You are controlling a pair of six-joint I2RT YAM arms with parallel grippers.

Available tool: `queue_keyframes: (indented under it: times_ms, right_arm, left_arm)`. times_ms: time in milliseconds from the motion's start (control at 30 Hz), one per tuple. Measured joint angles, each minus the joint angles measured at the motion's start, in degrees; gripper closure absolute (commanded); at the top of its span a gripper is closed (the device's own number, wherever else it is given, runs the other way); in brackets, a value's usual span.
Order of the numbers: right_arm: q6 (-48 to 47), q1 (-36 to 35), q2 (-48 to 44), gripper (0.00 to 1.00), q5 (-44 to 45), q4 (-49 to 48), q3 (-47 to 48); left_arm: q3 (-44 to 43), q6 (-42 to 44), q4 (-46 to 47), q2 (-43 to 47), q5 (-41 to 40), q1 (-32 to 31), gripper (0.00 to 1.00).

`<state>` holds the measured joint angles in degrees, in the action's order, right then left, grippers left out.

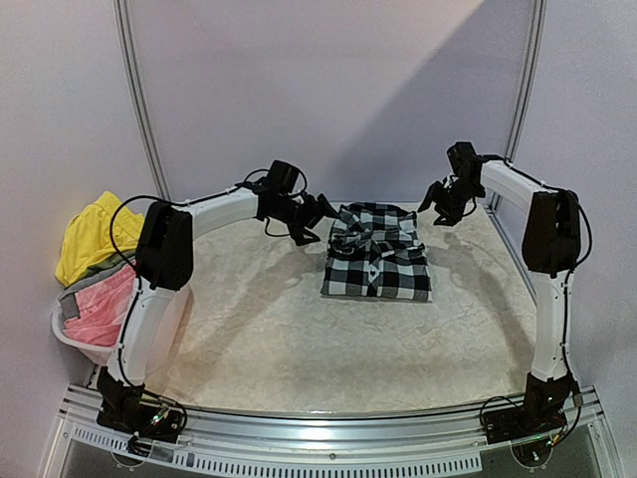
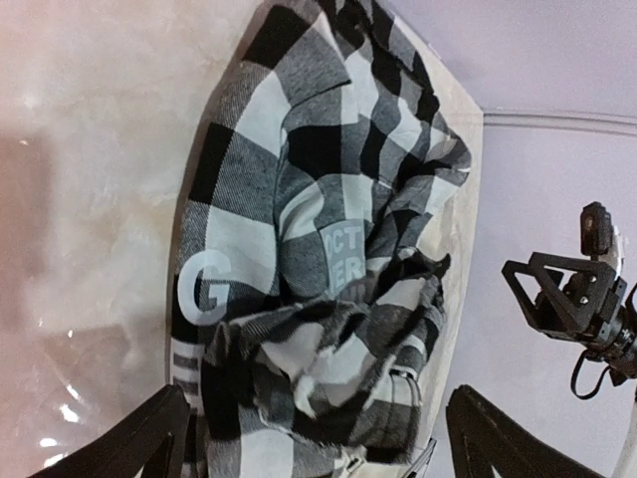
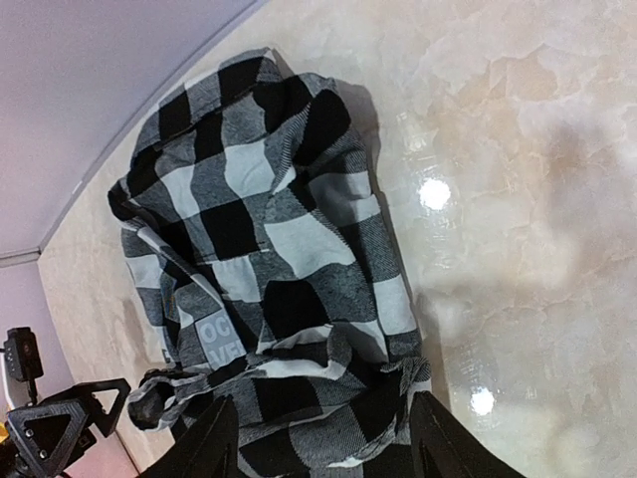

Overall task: Fold and stack the mixed laundry pile
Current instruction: Fold the rectangle-folded shirt at the center of the board, then move the 2/3-rectangle-folded shirt to the center of the board.

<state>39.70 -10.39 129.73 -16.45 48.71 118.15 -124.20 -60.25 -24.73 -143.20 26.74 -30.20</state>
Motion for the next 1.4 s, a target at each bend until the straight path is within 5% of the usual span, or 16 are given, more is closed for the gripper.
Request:
queue_keyframes:
  times_ms: [267, 467, 767, 1100, 1400]
  right_arm:
    - [-5.3, -0.8, -17.1, 0.50, -1.2, -2.7, -16.4]
    - [-8.9, -5.3, -25.7, 0.59, -3.9, -7.6, -32.5]
    - [-10.3, -12.2, -23.5, 0.71, -5.4, -10.0, -34.9]
    - [-9.1, -13.4, -11.4, 0.79, -7.9, -11.3, -30.2]
    - [-8.9, -13.5, -6.2, 0.81, -8.9, -12.3, -28.0]
  left_arm:
    - [10.1, 13.0, -7.1, 17.9, -4.8, -0.3, 0.29]
    - [11.7, 22.0, -10.7, 20.6, -6.9, -5.4, 0.32]
    - [3.1, 27.5, -16.6, 10.4, -8.2, -15.1, 0.47]
    - [-10.1, 29.6, -18.9, -1.5, -8.1, -15.6, 0.59]
    - [-10.9, 31.0, -19.0, -5.3, -8.1, -15.4, 0.63]
